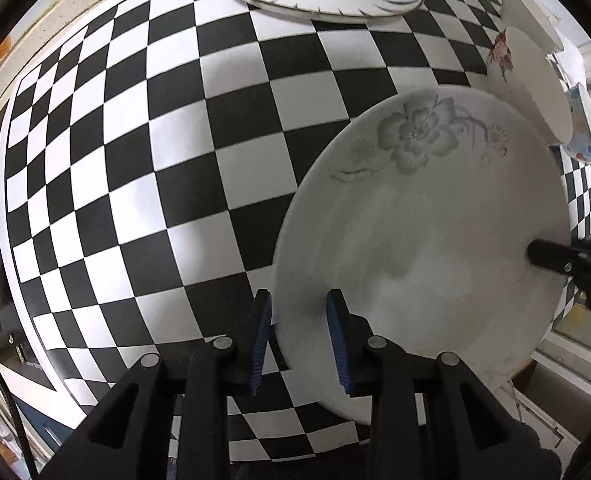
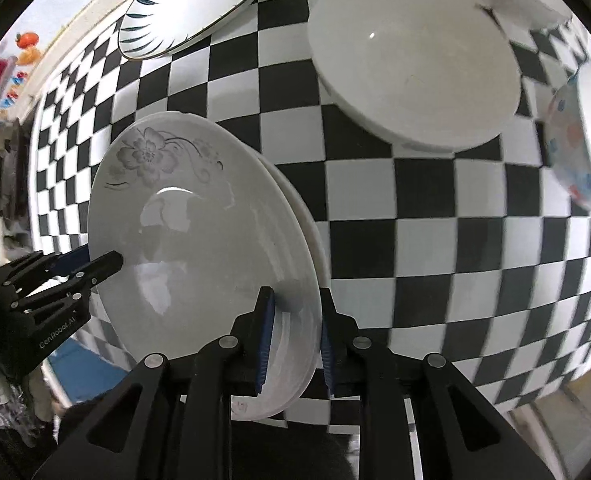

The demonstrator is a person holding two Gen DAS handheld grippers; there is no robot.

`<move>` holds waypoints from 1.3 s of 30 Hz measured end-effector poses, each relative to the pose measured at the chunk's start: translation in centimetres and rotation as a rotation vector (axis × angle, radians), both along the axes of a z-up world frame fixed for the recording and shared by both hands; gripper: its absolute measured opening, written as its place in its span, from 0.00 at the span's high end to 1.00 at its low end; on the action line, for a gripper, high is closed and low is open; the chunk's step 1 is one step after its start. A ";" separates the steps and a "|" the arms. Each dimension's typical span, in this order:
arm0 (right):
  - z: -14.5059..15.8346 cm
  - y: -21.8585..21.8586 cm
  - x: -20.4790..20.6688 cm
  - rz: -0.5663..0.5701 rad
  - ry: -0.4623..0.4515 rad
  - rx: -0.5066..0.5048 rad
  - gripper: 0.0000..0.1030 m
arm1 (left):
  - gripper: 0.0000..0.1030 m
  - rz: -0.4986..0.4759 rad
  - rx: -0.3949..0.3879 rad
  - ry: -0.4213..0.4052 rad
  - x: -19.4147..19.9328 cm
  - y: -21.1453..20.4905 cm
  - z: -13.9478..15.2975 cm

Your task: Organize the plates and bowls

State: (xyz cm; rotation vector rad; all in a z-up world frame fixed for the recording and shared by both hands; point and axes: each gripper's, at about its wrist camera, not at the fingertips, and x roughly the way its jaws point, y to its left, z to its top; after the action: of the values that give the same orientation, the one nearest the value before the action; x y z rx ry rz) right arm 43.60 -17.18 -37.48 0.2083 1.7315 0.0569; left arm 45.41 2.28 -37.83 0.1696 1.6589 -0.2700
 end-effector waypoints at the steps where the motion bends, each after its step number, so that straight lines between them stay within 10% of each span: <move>1: 0.1 0.2 0.1 0.017 0.001 -0.040 0.74 | 0.75 0.004 -0.012 0.007 -0.2 0.1 -0.1; 13: -1.1 1.3 -0.3 0.020 0.017 -0.005 0.69 | 0.75 0.024 -0.011 -0.022 -1.0 0.8 1.3; 20: 5.4 0.1 2.7 -0.039 -0.106 0.073 0.69 | 0.74 0.105 -0.057 -0.168 2.8 1.8 7.7; 26: 9.1 -0.9 11.6 -0.044 -0.209 0.176 0.42 | 0.70 0.202 -0.126 -0.193 11.0 3.1 9.5; 39: -2.8 -3.2 26.5 -0.162 -0.093 0.216 0.42 | 0.71 0.315 -0.230 0.011 23.0 2.6 -0.3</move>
State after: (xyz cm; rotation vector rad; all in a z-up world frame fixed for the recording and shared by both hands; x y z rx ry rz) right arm 70.10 -20.42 -40.27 0.4969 1.6096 0.1322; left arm 68.37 4.85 -38.08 -0.2644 1.6246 -0.2197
